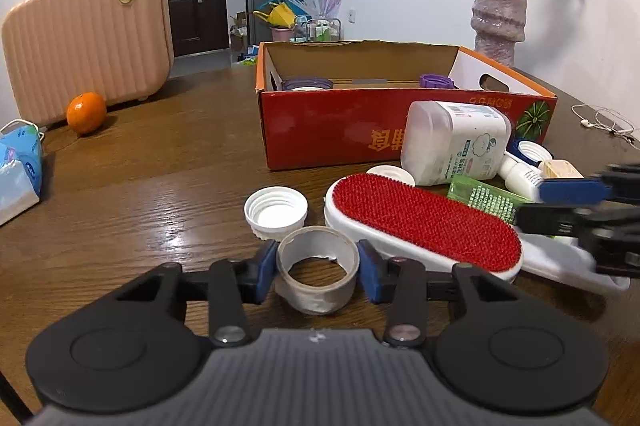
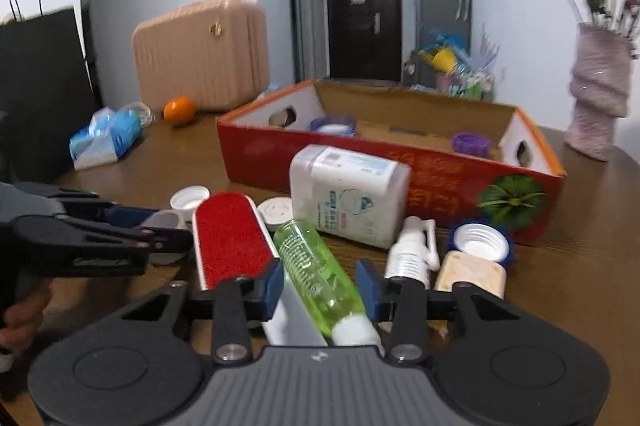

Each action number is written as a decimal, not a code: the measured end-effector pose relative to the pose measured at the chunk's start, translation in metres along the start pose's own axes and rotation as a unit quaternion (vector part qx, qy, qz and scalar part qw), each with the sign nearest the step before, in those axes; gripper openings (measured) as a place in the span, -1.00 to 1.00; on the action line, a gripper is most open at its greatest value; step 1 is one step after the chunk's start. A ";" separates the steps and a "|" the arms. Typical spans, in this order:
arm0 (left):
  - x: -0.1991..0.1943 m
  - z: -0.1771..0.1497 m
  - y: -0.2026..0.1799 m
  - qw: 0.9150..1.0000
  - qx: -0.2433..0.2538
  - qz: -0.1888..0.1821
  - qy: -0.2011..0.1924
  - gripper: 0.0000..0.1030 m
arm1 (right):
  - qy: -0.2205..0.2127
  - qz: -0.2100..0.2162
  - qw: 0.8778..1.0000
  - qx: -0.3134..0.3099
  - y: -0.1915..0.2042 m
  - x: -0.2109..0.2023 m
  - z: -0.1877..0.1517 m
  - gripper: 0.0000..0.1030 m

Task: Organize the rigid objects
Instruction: 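Grasp the clear tape roll with the left tool while the right tool grasps the green bottle, then carry the tape roll and green bottle into the box and release both, then move both tools back toward the remaining objects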

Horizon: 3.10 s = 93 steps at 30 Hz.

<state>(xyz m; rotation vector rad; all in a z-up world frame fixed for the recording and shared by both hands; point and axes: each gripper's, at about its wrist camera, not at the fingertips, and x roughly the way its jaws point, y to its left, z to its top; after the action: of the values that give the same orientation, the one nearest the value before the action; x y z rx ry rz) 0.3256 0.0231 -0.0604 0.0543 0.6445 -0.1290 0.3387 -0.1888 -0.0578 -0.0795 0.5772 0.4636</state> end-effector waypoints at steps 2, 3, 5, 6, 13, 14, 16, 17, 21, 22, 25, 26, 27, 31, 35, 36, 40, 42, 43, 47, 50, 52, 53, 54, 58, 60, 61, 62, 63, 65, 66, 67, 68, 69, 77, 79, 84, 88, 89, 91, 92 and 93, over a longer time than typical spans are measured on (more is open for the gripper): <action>-0.002 -0.001 -0.001 1.000 0.003 0.001 0.000 -0.17 | 0.006 0.006 1.000 -0.007 -0.001 0.009 0.008 -0.28; -0.004 -0.002 0.000 1.000 0.001 0.000 -0.002 -0.17 | 0.013 0.010 1.000 -0.007 -0.002 0.013 0.013 -0.28; -0.013 -0.004 -0.002 1.000 0.002 -0.002 -0.009 -0.17 | 0.023 0.025 0.999 -0.016 -0.006 0.020 0.019 -0.31; -0.019 -0.005 -0.003 1.000 0.004 -0.003 -0.014 -0.17 | 0.033 0.029 0.999 -0.015 -0.009 0.023 0.021 -0.31; -0.073 -0.018 -0.009 0.999 -0.020 -0.005 -0.046 -0.17 | 0.083 0.034 0.995 -0.034 -0.015 0.034 0.017 -0.41; -0.081 -0.021 -0.010 0.998 -0.022 -0.006 -0.050 -0.18 | 0.083 0.026 0.996 -0.028 -0.014 0.031 0.016 -0.42; -0.095 -0.026 -0.011 0.998 -0.028 -0.007 -0.058 -0.18 | 0.072 0.011 0.997 -0.026 -0.009 0.021 0.013 -0.42; -0.101 -0.028 -0.011 0.998 -0.031 -0.007 -0.061 -0.18 | 0.055 0.008 0.998 -0.024 -0.007 0.010 0.012 -0.42; -0.126 -0.036 -0.014 0.997 -0.039 -0.003 -0.074 -0.18 | 0.000 -0.007 1.000 -0.001 -0.003 -0.042 0.006 -0.42; -0.134 -0.038 -0.015 0.996 -0.040 -0.003 -0.079 -0.18 | -0.013 -0.010 1.000 0.004 0.000 -0.058 0.003 -0.42; -0.155 -0.045 -0.018 0.995 -0.043 -0.003 -0.095 -0.18 | -0.047 -0.013 0.999 0.018 0.003 -0.103 -0.008 -0.42; -0.161 -0.048 -0.019 0.994 -0.044 -0.002 -0.101 -0.18 | -0.056 -0.012 0.998 0.025 0.004 -0.115 -0.012 -0.42; -0.167 -0.051 -0.020 0.993 -0.046 -0.003 -0.106 -0.18 | -0.064 -0.013 0.997 0.032 0.005 -0.127 -0.016 -0.42; -0.186 -0.060 -0.026 0.991 -0.053 -0.011 -0.121 -0.18 | -0.089 -0.010 0.995 0.049 0.009 -0.168 -0.027 -0.42; -0.190 -0.058 -0.030 0.991 -0.046 -0.019 -0.126 -0.18 | -0.091 -0.011 0.995 0.048 0.005 -0.173 -0.021 -0.42; -0.188 -0.054 -0.031 0.991 -0.042 -0.021 -0.127 -0.18 | -0.091 -0.012 0.995 0.050 0.001 -0.170 -0.016 -0.42; -0.174 -0.028 -0.027 0.990 -0.035 -0.030 -0.137 -0.18 | -0.083 -0.010 0.995 0.061 -0.024 -0.150 0.019 -0.42; -0.161 -0.005 -0.019 0.990 -0.036 -0.032 -0.136 -0.18 | -0.076 -0.007 0.994 0.073 -0.041 -0.133 0.044 -0.42; -0.151 0.012 -0.013 0.990 -0.038 -0.032 -0.133 -0.18 | -0.070 -0.008 0.994 0.078 -0.052 -0.122 0.061 -0.42; -0.106 0.081 0.006 0.991 -0.039 -0.039 -0.125 -0.18 | -0.044 -0.027 0.994 0.092 -0.088 -0.068 0.119 -0.42; -0.051 0.135 0.013 0.994 -0.042 -0.039 -0.095 -0.18 | -0.006 -0.055 0.993 0.103 -0.109 -0.009 0.150 -0.42; -0.012 0.159 0.014 0.996 -0.042 -0.036 -0.069 -0.17 | 0.033 -0.089 0.991 0.092 -0.117 0.035 0.162 -0.42; 0.012 0.169 0.015 0.998 -0.040 -0.032 -0.046 -0.17 | 0.051 -0.102 0.989 0.091 -0.121 0.054 0.166 -0.42; 0.033 0.175 0.014 0.999 -0.034 -0.030 -0.028 -0.17 | 0.067 -0.115 0.987 0.085 -0.123 0.072 0.167 -0.42; 0.106 0.186 0.006 1.000 -0.008 0.007 0.028 -0.16 | 0.127 -0.171 0.977 0.025 -0.120 0.128 0.161 -0.42; 0.126 0.183 -0.001 0.999 0.014 0.017 0.042 -0.15 | 0.150 -0.195 0.969 0.005 -0.119 0.143 0.153 -0.41; 0.134 0.181 -0.003 0.998 0.025 0.021 0.048 -0.12 | 0.159 -0.208 0.965 -0.006 -0.118 0.150 0.150 -0.41; 0.140 0.180 -0.005 0.998 0.031 0.024 0.055 -0.10 | 0.167 -0.218 0.961 -0.018 -0.118 0.155 0.147 -0.41; 0.146 0.177 -0.004 0.997 0.031 0.029 0.061 -0.10 | 0.167 -0.223 0.960 -0.028 -0.117 0.158 0.145 -0.41; 0.151 0.174 -0.004 0.997 0.033 0.033 0.069 -0.02 | 0.162 -0.232 0.958 -0.050 -0.113 0.157 0.144 -0.45; 0.152 0.173 -0.004 0.996 0.036 0.030 0.070 0.01 | 0.158 -0.236 0.957 -0.053 -0.112 0.154 0.145 -0.45; 0.152 0.174 -0.004 0.997 0.036 0.028 0.069 0.05 | 0.153 -0.238 0.958 -0.050 -0.112 0.148 0.148 -0.44; 0.149 0.175 -0.005 0.997 0.035 0.028 0.066 0.06 | 0.146 -0.234 0.960 -0.046 -0.113 0.141 0.152 -0.44; 0.145 0.176 -0.004 0.997 0.034 0.028 0.063 0.07 | 0.137 -0.230 0.963 -0.041 -0.113 0.132 0.157 -0.44; 0.044 0.184 0.015 1.000 0.010 0.021 -0.010 0.42 | 0.023 -0.183 0.983 -0.001 -0.098 0.004 0.172 -0.22; 0.006 0.173 0.019 0.999 -0.007 0.017 -0.040 0.49 | -0.017 -0.157 0.987 0.011 -0.086 -0.035 0.158 -0.12; -0.080 0.121 0.018 0.993 -0.023 0.035 -0.110 0.63 | -0.092 -0.097 0.990 0.049 -0.055 -0.113 0.102 0.04; -0.140 0.062 0.009 0.989 -0.028 0.029 -0.144 0.79 | -0.136 -0.065 0.986 0.071 -0.026 -0.158 0.041 0.32; -0.150 0.047 0.006 0.989 -0.029 0.023 -0.146 0.79 | -0.138 -0.062 0.986 0.073 -0.018 -0.166 0.027 0.33; -0.169 0.018 -0.002 0.989 -0.019 0.014 -0.149 0.82 | -0.145 -0.060 0.985 0.072 -0.001 -0.179 0.000 0.35; -0.177 0.005 -0.006 0.988 -0.014 0.018 -0.150 0.87 | -0.146 -0.059 0.985 0.072 0.007 -0.185 -0.014 0.40; -0.185 -0.009 -0.011 0.988 -0.004 0.023 -0.152 0.88 | -0.144 -0.056 0.985 0.073 0.014 -0.188 -0.026 0.43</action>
<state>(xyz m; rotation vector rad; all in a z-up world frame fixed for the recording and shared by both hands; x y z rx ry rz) 0.1722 0.0318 0.0441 0.0403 0.3397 -0.0869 0.1800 -0.2566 0.0236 0.0942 0.3180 0.3144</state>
